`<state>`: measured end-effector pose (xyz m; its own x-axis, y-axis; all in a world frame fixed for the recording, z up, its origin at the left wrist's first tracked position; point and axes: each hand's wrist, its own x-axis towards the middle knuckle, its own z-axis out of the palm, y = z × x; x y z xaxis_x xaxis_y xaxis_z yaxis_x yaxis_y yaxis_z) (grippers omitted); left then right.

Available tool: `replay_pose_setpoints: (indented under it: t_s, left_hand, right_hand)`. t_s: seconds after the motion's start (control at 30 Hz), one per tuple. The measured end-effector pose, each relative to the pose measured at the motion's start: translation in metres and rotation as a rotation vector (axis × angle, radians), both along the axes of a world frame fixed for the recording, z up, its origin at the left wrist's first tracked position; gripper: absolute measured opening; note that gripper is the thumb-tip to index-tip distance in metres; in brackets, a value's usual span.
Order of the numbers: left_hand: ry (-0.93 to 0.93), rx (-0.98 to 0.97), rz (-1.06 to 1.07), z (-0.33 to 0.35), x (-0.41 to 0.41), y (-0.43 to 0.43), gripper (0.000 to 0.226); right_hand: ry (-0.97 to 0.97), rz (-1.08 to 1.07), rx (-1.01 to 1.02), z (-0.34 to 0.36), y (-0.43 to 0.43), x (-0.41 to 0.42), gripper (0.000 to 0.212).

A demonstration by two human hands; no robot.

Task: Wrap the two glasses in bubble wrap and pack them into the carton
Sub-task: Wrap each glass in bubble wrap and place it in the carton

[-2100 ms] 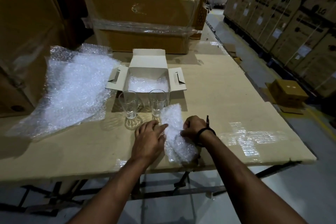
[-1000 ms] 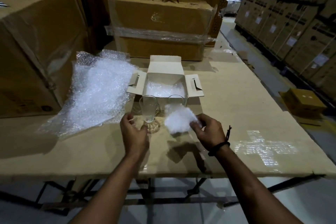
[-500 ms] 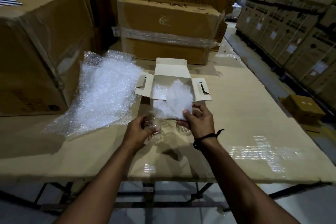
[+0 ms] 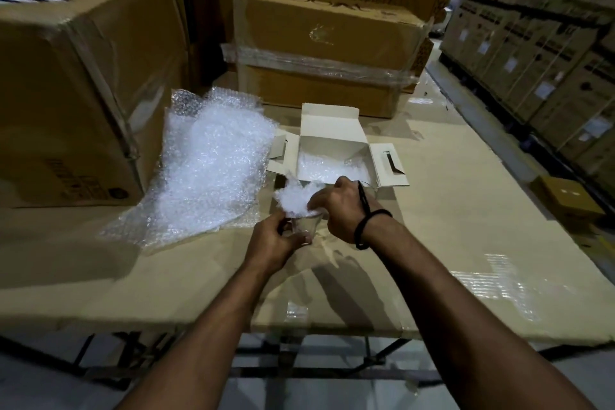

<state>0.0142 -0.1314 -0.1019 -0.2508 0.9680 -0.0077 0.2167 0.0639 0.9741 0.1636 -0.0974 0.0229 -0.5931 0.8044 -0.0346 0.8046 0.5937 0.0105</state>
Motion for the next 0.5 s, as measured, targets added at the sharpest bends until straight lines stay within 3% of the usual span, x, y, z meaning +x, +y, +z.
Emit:
replay_pose_setpoints:
  t_s: [0.17, 0.27, 0.37, 0.43, 0.5]
  left_hand:
    - [-0.015, 0.006, -0.035, -0.003, -0.003, 0.002, 0.043]
    - [-0.001, 0.016, -0.048, -0.002, -0.002, 0.002, 0.037]
    - [0.0, 0.018, -0.07, -0.003, -0.003, 0.002, 0.045]
    - [-0.009, 0.013, -0.074, -0.001, -0.002, 0.002, 0.045]
    - [-0.003, 0.009, -0.099, 0.002, -0.002, 0.0, 0.038]
  right_hand:
    - [-0.228, -0.041, -0.215, 0.016, -0.001, -0.018, 0.053]
    - [-0.239, -0.031, -0.274, 0.02, 0.0, -0.02, 0.052]
    - [-0.02, -0.13, -0.043, 0.018, 0.001, -0.015, 0.047]
    - [0.146, -0.081, 0.135, 0.015, -0.002, -0.014, 0.055]
    - [0.119, 0.027, 0.133, 0.006, -0.005, -0.016, 0.061]
